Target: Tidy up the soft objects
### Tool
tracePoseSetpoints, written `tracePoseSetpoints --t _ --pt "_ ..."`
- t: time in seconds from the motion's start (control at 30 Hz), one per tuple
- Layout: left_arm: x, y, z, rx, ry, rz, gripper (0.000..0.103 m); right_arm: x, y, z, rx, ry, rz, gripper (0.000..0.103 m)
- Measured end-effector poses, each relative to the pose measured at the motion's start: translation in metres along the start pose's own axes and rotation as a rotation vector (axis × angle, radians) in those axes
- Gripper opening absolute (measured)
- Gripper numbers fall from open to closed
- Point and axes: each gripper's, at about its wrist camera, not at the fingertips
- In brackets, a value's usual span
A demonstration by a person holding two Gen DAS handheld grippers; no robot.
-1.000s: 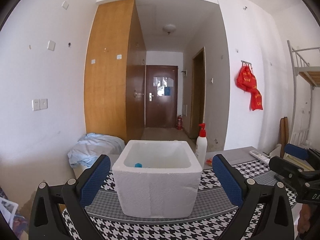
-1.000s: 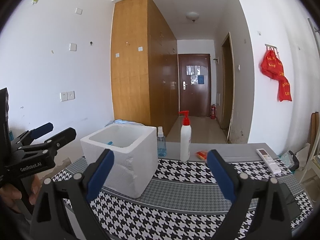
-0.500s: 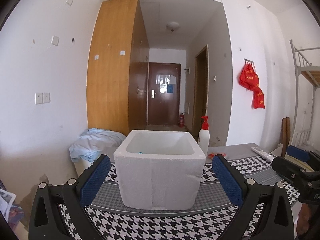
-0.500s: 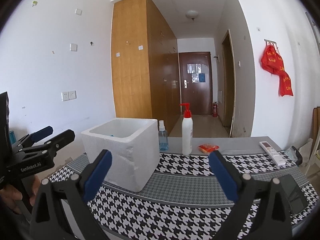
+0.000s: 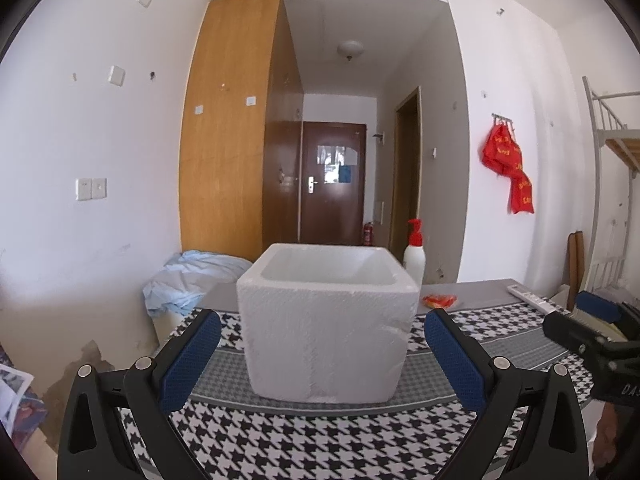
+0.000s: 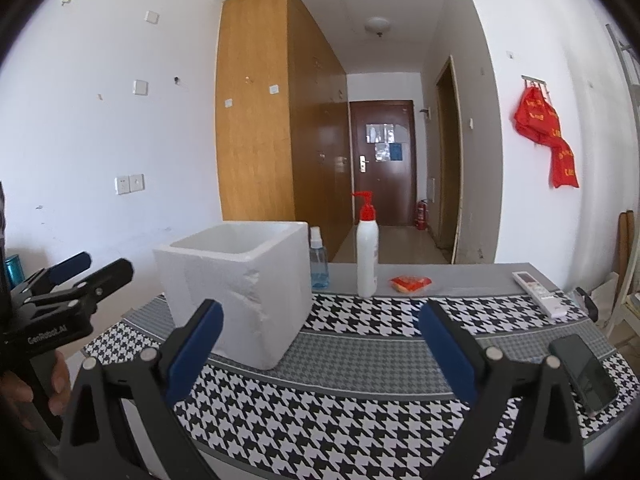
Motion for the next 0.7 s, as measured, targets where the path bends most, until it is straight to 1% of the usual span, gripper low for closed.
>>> tracePoseSetpoints --t 0.3,0.7 --pt "-0.0016 0.0088 -0.0012 0.014 0.005 0.012 0.102 -0.0003 0.005 0.0021 -0.001 -0.013 0.007 0.1" --pt "0.0029 0.0097 -0.0017 0.016 0.003 0.035 0.102 -0.001 0.0061 0.0002 0.005 -0.022 0.013 0.1"
Point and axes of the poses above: each gripper's, at about its wrist camera, not at the fingertips, and x roughly the way its jaws point, z to its left, y to its underside, and after that the axes turned 8 degrees about -x, right-handed
